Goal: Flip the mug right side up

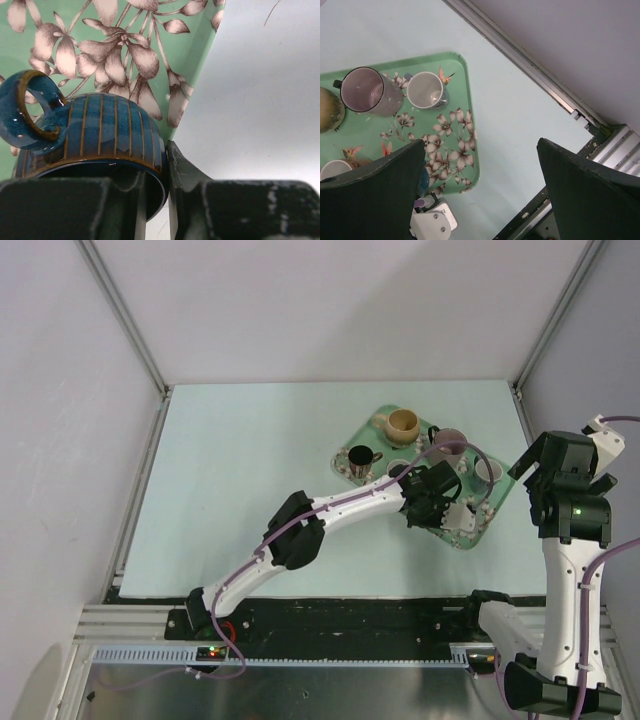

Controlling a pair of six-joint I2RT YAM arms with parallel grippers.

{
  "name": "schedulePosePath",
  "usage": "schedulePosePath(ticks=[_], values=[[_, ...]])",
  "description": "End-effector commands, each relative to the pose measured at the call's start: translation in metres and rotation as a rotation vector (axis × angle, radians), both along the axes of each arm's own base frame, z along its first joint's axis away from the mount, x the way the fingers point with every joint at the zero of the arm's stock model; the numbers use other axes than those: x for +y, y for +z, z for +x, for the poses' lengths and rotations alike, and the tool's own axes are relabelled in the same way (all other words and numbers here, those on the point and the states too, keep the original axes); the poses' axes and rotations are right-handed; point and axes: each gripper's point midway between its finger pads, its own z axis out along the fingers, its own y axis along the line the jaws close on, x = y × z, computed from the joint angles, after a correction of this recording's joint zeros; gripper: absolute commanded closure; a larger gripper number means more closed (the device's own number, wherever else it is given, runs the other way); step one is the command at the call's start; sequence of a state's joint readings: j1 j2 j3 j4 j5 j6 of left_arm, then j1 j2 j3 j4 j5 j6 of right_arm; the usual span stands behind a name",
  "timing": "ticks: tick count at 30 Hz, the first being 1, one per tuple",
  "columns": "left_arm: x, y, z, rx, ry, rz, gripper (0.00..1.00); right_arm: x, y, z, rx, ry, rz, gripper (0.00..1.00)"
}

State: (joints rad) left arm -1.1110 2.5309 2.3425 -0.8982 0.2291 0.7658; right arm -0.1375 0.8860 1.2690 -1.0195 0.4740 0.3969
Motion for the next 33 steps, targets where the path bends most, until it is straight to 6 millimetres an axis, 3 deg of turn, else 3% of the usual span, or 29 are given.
schedulePosePath(ticks=[1, 6, 11, 16, 22, 26, 30, 33], values=[[-0.014, 0.013, 0.014, -0.047, 0.012, -0.074, 0.80, -0.003, 0.010, 0.003, -0.037, -0.005, -0.028, 0.00], [-0.014, 0.014, 0.016, -0.052, 0.018, -0.075, 0.49, -0.001, 0.010, 0.003, -0.041, 0.008, -0.027, 0.01], [-0.022, 0.041, 0.029, -0.124, 0.028, -0.120, 0.35, 0.001, 0.009, 0.004, -0.038, 0.022, -0.024, 0.01], [-0.029, 0.097, 0.022, -0.136, 0.009, -0.225, 0.21, 0.004, 0.007, 0.009, -0.032, 0.049, -0.017, 0.01], [-0.024, 0.192, 0.006, -0.188, -0.043, -0.382, 0.14, 0.006, 0.013, 0.014, -0.054, 0.087, -0.034, 0.01], [0.005, 0.235, 0.004, -0.203, 0.011, -0.424, 0.12, 0.011, 0.026, 0.017, -0.097, 0.140, -0.053, 0.00], [0.056, 0.257, 0.020, -0.216, 0.167, -0.413, 0.11, 0.033, 0.040, 0.026, -0.165, 0.286, -0.044, 0.01], [0.105, 0.272, 0.046, -0.167, 0.416, -0.439, 0.11, 0.053, 0.041, 0.034, -0.190, 0.404, -0.023, 0.00]])
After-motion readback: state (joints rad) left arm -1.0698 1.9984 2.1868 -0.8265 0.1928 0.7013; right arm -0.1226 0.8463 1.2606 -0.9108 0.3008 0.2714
